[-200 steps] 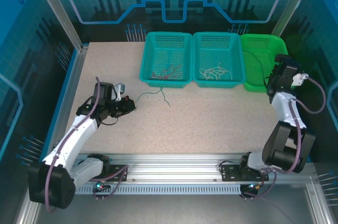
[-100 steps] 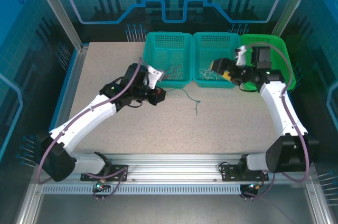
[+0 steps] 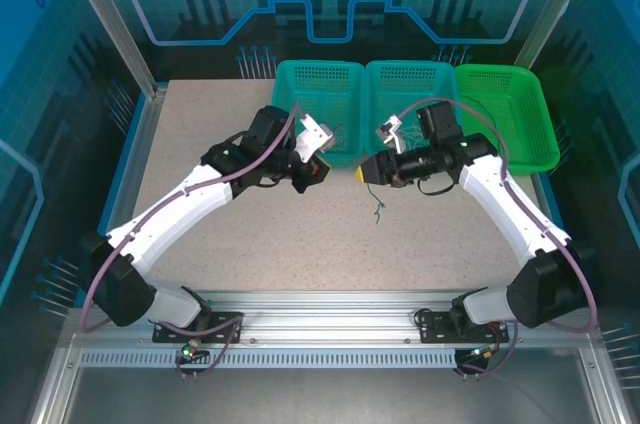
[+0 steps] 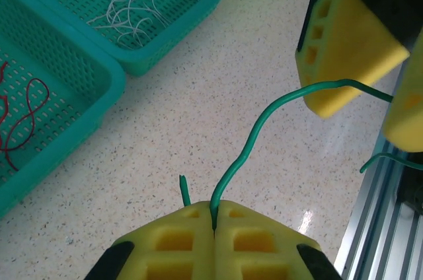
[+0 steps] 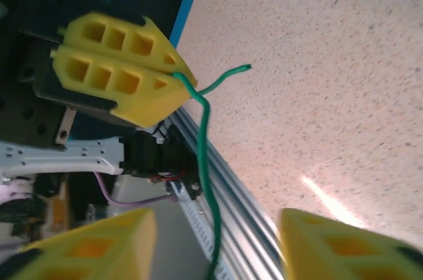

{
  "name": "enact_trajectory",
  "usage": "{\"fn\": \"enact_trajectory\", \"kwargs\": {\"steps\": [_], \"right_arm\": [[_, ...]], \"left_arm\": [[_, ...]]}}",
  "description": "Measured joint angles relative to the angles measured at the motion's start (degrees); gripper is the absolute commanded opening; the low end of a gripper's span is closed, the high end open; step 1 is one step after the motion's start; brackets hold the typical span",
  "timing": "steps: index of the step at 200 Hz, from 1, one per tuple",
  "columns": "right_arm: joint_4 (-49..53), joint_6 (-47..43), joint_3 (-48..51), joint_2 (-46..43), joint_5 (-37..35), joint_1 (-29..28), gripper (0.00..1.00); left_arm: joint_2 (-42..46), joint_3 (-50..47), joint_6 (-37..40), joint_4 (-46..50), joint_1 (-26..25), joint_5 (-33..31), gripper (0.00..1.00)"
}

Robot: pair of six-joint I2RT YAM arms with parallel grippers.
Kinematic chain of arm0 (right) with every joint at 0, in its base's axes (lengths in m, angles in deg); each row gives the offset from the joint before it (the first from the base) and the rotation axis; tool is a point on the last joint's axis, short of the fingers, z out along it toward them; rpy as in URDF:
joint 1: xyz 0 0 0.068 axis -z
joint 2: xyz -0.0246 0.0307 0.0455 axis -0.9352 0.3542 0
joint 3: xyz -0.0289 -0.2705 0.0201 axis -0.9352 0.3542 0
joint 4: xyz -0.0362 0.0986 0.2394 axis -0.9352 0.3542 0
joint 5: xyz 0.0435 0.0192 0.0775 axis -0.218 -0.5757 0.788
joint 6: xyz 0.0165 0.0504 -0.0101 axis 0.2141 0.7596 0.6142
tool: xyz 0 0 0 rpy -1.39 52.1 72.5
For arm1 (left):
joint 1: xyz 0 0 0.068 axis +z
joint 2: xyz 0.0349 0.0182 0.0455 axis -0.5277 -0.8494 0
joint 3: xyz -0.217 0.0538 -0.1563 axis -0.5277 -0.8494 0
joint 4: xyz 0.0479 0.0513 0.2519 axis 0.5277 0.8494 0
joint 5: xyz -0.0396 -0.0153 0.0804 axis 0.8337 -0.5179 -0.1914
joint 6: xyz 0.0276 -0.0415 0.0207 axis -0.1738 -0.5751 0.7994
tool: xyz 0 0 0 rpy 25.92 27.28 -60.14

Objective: Untangle the cables

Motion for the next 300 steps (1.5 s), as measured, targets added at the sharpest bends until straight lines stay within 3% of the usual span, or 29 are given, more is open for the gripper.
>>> {"fn": "enact_trajectory", "kwargs": {"steps": [15, 30, 42, 50, 61, 76, 123, 157, 181, 199, 214, 250, 265, 300], "right_arm": [[-0.79, 0.35, 0.0, 1.7, 0.26, -0.61, 0.01], [-1.62, 0.66, 0.0, 2.64, 0.31, -0.74, 0.0], [-3.3, 1.25, 0.0, 2.6, 0.15, -0.63, 0.0], [-5.18, 2.01, 0.0, 2.38, 0.07, -0.48, 0.0], [-8.5, 3.85, 0.33, 2.05, 0.07, 0.13, 0.0], [-13.25, 6.73, 1.22, 1.66, -0.42, 2.01, 0.0], [-31.74, 19.5, 8.17, 1.38, -8.48, 15.45, 0.0], [-42.6, 28.79, 12.92, 2.84, -19.65, 27.52, 0.0], [-44.39, 28.02, 9.79, 6.43, -28.74, 32.83, 0.0], [-43.04, 23.5, 2.14, 11.54, -34.8, 35.3, 0.0], [-42.97, 19.41, -3.58, 15.08, -39.8, 36.06, 0.0], [-38.97, 12.74, -12.24, 20.46, -51.52, 36.15, 0.55], [-36.79, 10.84, -15.89, 23.5, -53.66, 36.2, 0.62], [-32.7, 6.12, -15.65, 24.5, -53.02, 35.91, 0.64]], "left_arm": [[-0.83, 0.0, -0.02, -0.22, -0.02, 0.11, 0.0], [-0.94, -0.04, -0.04, -0.24, 0.07, 0.04, 0.0], [-0.92, -0.04, -0.04, -0.48, 0.13, -0.02, 0.17], [-0.92, -0.07, -0.07, -0.66, 0.17, 0.0, 0.34], [-0.85, -0.11, 0.02, -1.29, 0.15, 0.24, 0.47], [-0.26, -0.31, -0.76, -2.34, 0.15, 0.83, 0.55], [5.31, -3.52, -3.74, -5.35, 0.09, 3.5, 0.64], [8.26, -7.34, -8.7, -8.59, 0.04, 4.13, 0.69], [8.57, -9.11, -12.0, -10.08, 0.04, 4.09, 0.74], [8.57, -9.84, -14.16, -10.82, 0.04, 3.21, 0.85], [8.57, -9.88, -15.91, -10.69, 0.04, 0.96, 0.86], [8.57, -9.88, -19.19, -8.02, 0.04, -5.55, 0.86], [8.57, -9.92, -20.44, -7.3, 0.04, -7.5, 0.86], [9.38, -12.39, -21.35, -7.02, 0.04, -12.17, 0.9]]}}
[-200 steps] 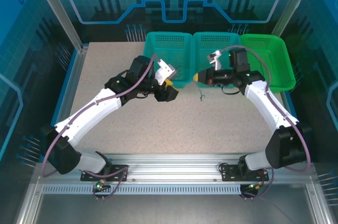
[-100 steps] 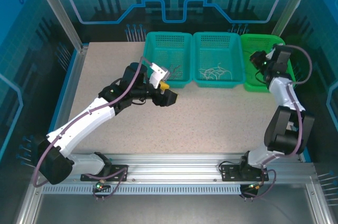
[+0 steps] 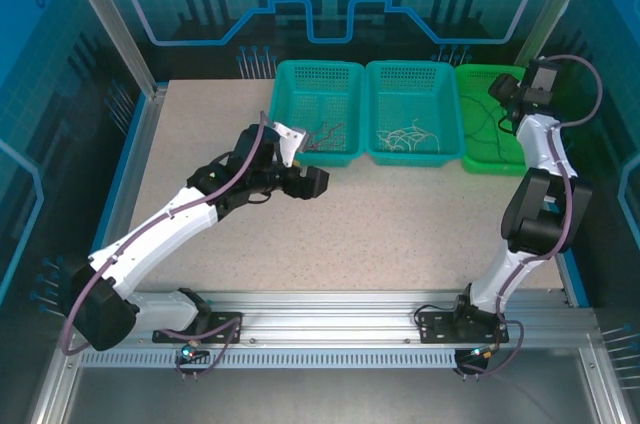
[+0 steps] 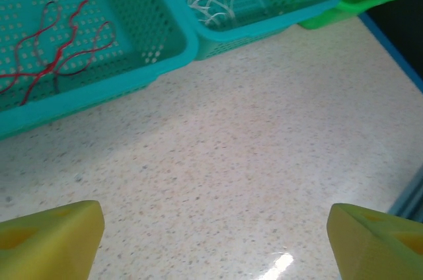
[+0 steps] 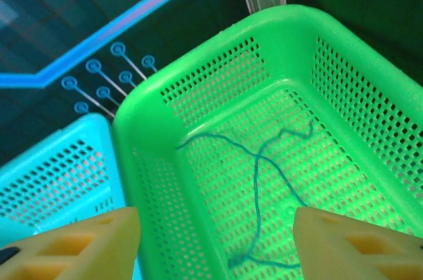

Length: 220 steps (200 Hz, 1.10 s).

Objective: Untangle the cables

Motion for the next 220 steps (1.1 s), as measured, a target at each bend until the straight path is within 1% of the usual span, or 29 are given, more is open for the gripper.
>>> {"fn": "enact_trajectory", "kwargs": {"steps": [24, 39, 49, 54, 58, 61, 70, 71, 72, 75, 81, 89, 102, 115, 135, 152, 189, 200, 220], "right_arm": [[0.31, -5.01, 7.06, -4.66, 1.81, -1.53, 0.65], [0.33, -7.82, 14.05, -10.49, 2.34, -3.91, 0.66], [-0.35, -9.16, 19.3, -15.19, 2.29, -5.92, 0.67], [-0.66, -9.66, 22.08, -17.86, 2.05, -7.06, 0.72], [-1.27, -10.12, 24.15, -19.67, 1.81, -7.89, 0.73], [-1.73, -10.16, 25.94, -21.38, 1.38, -8.66, 0.77], [-3.65, -11.5, 31.17, -25.88, 0.02, -10.91, 0.8], [-3.78, -11.52, 31.61, -26.23, -0.04, -11.08, 0.87], [-4.02, -11.47, 32.11, -26.64, -0.22, -11.26, 0.9], [-5.05, -11.76, 34.05, -28.17, -0.79, -11.96, 0.94], [-6.69, -12.17, 37.75, -30.91, -1.51, -13.31, 0.96], [-9.2, -13.55, 42.84, -34.25, -2.51, -15.08, 0.96], [-11.61, -15.04, 49.66, -38.05, -3.15, -17.03, 0.99], [-13.14, -16.26, 54.99, -40.15, -3.48, -17.86, 1.0], [-15.93, -17.59, 59.78, -40.79, -3.13, -18.1, 1.0], [-21.16, -17.99, 62.58, -39.32, -2.38, -18.53, 1.0], [-32.74, -19.82, 63.06, -29.38, -2.56, -21.94, 1.0], [-34.69, -20.87, 62.31, -26.97, -3.1, -22.25, 1.0], [-42.53, -22.56, 62.31, -22.53, -3.52, -22.29, 1.0]], "left_arm": [[1.01, -2.29, 0.13, 0.26, 0.24, -4.39, 0.92], [1.77, -4.09, 0.2, 0.39, 1.05, -6.73, 0.93], [2.19, -5.29, 0.15, 0.68, 2.47, -7.87, 0.93], [2.38, -5.81, 0.0, 0.81, 3.39, -8.46, 0.93], [2.6, -6.34, -0.26, 0.9, 4.26, -8.76, 0.93], [2.73, -6.67, -0.5, 0.9, 4.94, -9.07, 0.93], [3.3, -7.78, -0.87, 0.87, 6.99, -9.84, 0.94], [3.37, -7.87, -0.9, 0.87, 7.15, -9.86, 0.94], [3.48, -8.09, -0.94, 0.85, 7.52, -9.97, 0.94], [3.69, -8.48, -1.09, 0.83, 8.31, -10.21, 0.94], [4.17, -9.25, -1.38, 0.85, 9.66, -10.58, 0.94], [4.85, -10.25, -1.84, 0.7, 11.43, -11.15, 0.99], [6.16, -12.2, -2.21, -0.2, 13.64, -12.59, 0.99], [7.1, -13.62, -2.23, -0.85, 14.56, -14.34, 0.99], [7.23, -13.9, -1.9, -1.31, 14.95, -15.8, 0.99], [7.17, -13.9, -1.64, -2.16, 15.19, -16.48, 0.99], [7.41, -14.56, -1.25, -4.66, 15.41, -17.11, 0.99], [8.04, -15.69, -1.22, -5.84, 15.58, -17.53, 0.99], [8.9, -17.49, -0.57, -6.29, 16.09, -18.53, 0.99]]}}
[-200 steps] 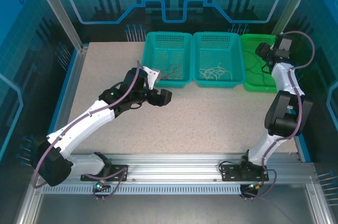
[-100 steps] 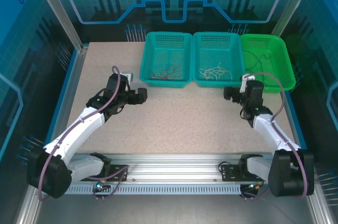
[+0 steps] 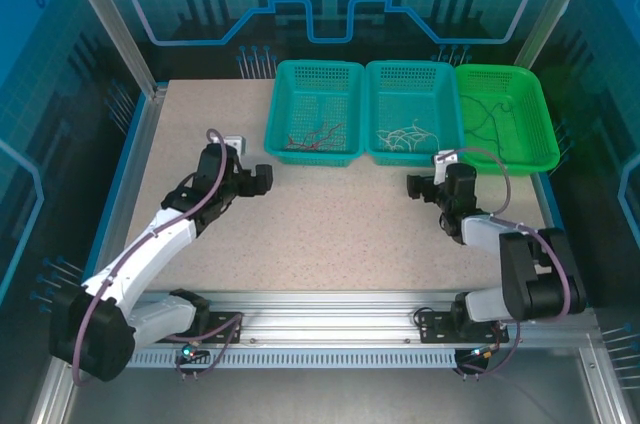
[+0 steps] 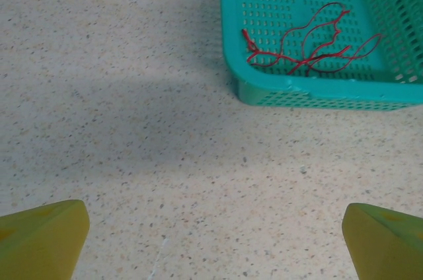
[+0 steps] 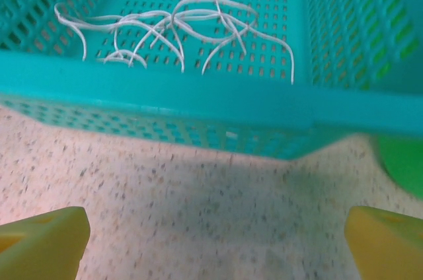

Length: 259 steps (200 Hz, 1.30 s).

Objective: Untangle the cables

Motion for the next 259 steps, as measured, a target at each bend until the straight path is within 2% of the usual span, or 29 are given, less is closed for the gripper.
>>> {"fn": "enact_trajectory", "kwargs": {"steps": [19, 46, 85, 117, 161, 202, 259], "right_arm": [[-5.14, -0.87, 0.22, 3.87, 0.04, 0.0, 1.0], [-8.2, -1.07, 0.74, 4.31, -0.26, 0.04, 1.0], [-10.25, -1.05, 0.76, 4.31, -0.46, 0.04, 1.0], [-10.4, -1.05, 0.76, 4.31, -0.46, 0.04, 1.0], [-10.43, -1.05, 0.79, 4.31, -0.44, 0.07, 1.0], [-10.43, -1.05, 0.79, 4.31, -0.44, 0.04, 1.0], [-10.34, -1.44, 0.79, 4.31, 1.09, 0.24, 1.0]], "left_arm": [[0.15, -1.51, 1.57, -1.27, 0.74, -0.96, 0.99], [0.61, -7.26, 5.66, -8.41, 2.86, -1.38, 0.99], [-2.27, -16.09, 8.96, -22.05, 10.32, 0.33, 0.99], [-11.41, -22.08, 7.96, -39.19, 16.81, 4.0, 0.99], [-24.72, -22.25, 9.42, -57.92, 18.99, 11.17, 0.99], [-25.07, -22.56, 9.44, -63.98, 19.5, 12.85, 0.99], [-25.07, -22.56, 9.46, -66.05, 19.5, 13.09, 0.99]]}}
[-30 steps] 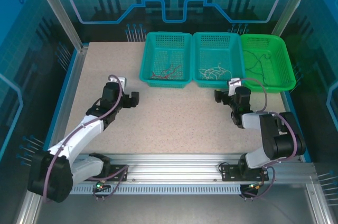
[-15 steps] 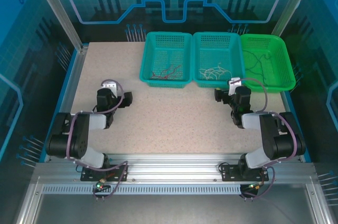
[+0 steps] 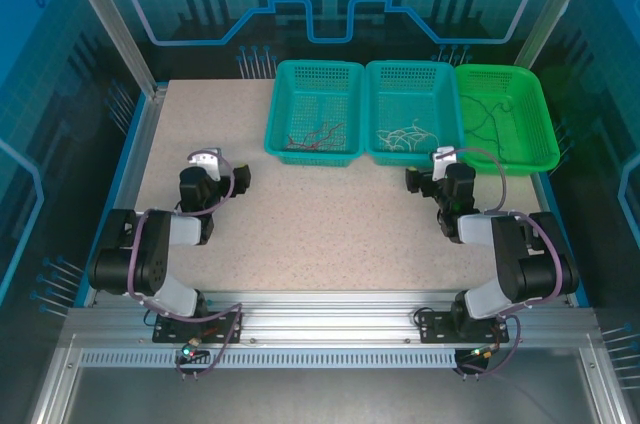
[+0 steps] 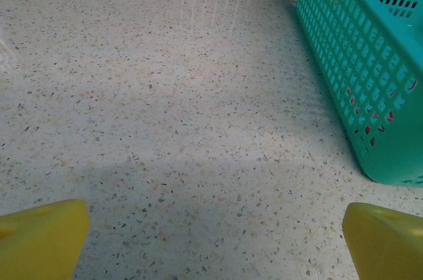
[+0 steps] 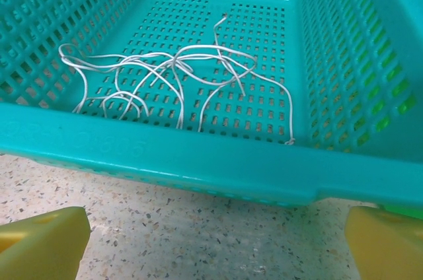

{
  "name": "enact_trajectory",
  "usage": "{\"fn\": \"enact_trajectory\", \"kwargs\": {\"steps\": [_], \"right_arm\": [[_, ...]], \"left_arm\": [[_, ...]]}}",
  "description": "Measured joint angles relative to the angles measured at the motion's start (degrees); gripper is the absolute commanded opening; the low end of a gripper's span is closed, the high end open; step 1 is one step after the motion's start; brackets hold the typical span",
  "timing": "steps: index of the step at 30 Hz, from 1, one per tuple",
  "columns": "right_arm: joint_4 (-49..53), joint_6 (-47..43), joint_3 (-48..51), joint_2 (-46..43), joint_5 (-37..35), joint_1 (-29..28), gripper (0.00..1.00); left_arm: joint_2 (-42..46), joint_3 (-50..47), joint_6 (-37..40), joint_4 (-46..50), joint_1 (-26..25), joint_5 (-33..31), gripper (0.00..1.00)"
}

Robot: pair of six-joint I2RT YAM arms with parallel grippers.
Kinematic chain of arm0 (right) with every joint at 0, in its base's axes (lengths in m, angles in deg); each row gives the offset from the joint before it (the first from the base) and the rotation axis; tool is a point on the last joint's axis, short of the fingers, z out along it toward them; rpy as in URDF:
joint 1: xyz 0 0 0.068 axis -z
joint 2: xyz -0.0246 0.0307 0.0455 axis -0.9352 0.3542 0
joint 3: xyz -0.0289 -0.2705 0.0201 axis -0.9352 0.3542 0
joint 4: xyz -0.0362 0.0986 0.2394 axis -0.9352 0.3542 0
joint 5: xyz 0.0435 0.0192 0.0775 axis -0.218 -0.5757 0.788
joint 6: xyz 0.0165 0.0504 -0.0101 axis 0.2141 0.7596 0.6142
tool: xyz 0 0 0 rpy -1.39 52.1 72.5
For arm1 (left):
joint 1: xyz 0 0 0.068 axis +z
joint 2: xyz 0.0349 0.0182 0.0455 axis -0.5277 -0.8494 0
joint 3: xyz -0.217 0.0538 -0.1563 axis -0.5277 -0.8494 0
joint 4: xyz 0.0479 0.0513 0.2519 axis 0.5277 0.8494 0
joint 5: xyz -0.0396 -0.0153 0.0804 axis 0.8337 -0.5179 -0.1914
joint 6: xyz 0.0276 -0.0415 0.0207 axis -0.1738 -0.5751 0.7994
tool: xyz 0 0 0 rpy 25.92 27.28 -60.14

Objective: Untangle the cables

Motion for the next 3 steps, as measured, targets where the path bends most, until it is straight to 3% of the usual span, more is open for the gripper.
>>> {"fn": "enact_trajectory", "kwargs": {"steps": [3], "right_arm": [[0.0, -0.04, 0.0, 0.0, 0.68, 0.24, 1.0]], "left_arm": [[0.0, 0.0, 0.0, -0.04, 0.0, 0.09, 0.99]]}}
